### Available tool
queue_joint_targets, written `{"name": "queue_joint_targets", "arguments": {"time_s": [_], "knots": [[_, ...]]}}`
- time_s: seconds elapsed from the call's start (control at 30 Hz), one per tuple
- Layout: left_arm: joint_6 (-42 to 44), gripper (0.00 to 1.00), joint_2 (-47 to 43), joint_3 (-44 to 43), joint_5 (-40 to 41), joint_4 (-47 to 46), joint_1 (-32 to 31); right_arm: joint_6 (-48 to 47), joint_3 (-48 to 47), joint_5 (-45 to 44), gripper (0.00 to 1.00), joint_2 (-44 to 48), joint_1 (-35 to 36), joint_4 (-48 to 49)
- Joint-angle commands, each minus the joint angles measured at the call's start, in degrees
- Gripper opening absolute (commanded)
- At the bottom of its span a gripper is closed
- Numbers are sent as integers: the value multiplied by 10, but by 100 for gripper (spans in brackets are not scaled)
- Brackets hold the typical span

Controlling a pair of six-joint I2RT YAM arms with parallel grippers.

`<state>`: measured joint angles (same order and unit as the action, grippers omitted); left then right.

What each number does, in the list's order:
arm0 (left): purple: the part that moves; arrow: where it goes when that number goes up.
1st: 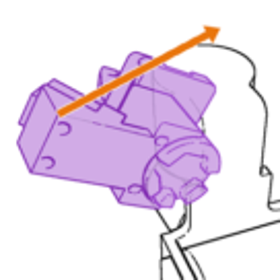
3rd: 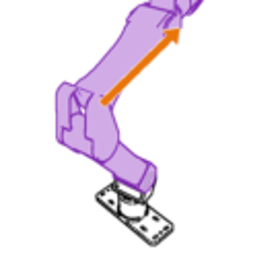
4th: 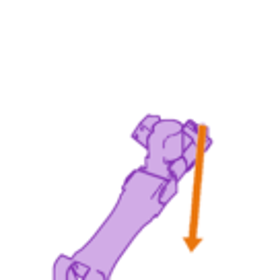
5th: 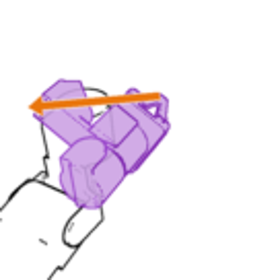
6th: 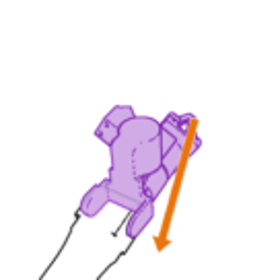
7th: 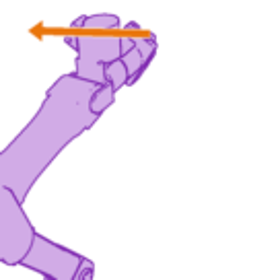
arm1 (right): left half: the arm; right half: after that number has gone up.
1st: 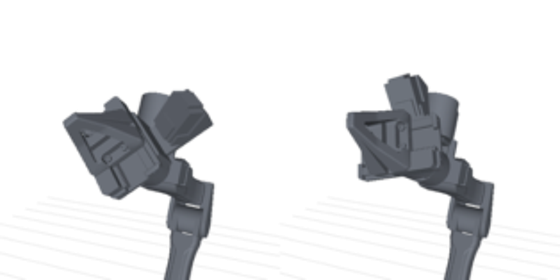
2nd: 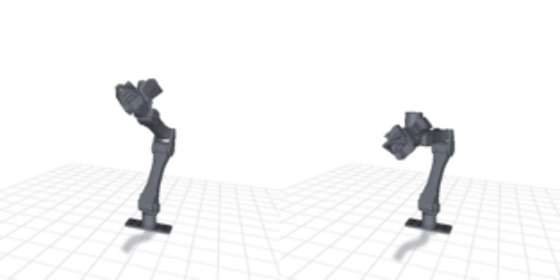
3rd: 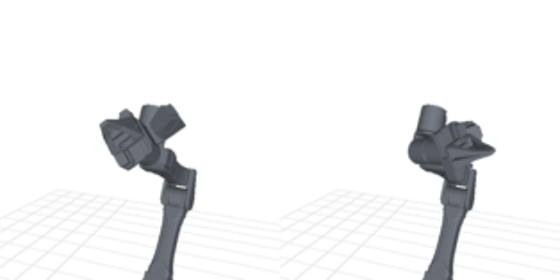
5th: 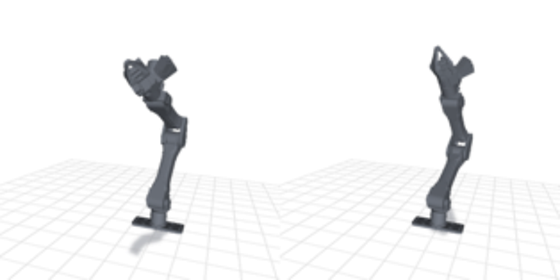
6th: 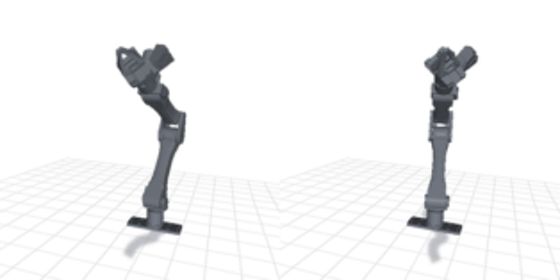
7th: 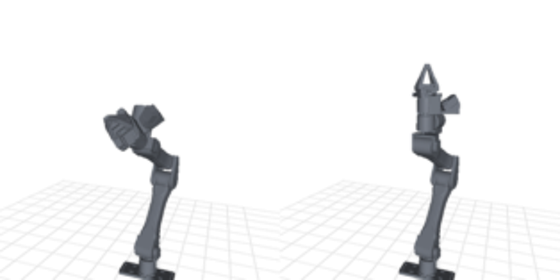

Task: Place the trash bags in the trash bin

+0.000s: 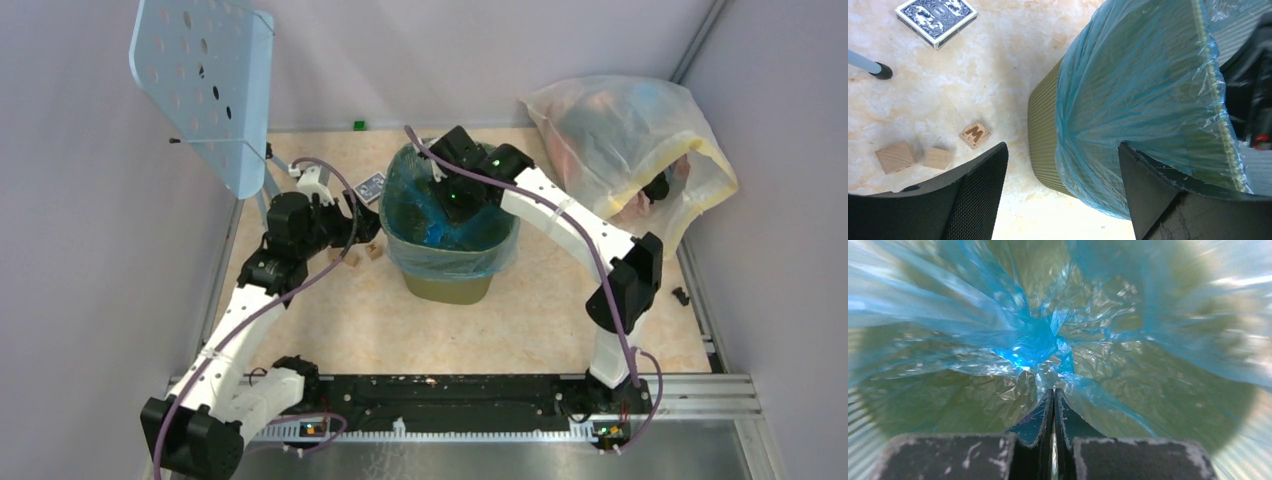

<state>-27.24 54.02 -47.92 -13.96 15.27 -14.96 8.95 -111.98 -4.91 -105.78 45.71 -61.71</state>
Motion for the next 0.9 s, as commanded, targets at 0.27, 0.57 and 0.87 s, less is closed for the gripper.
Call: {"name": "queue_joint_targets", "arguments": {"time_s": [0.27, 0.57, 0.87], "knots": [[5, 87, 24, -27, -25, -34, 2, 2, 151, 8, 0, -14, 8, 67], [2, 89, 33, -38, -31, -28, 2, -1, 202, 25, 0, -53, 8, 108], [2, 89, 37, -44, -44, -28, 2, -4, 211, 45, 0, -73, 7, 129]]}}
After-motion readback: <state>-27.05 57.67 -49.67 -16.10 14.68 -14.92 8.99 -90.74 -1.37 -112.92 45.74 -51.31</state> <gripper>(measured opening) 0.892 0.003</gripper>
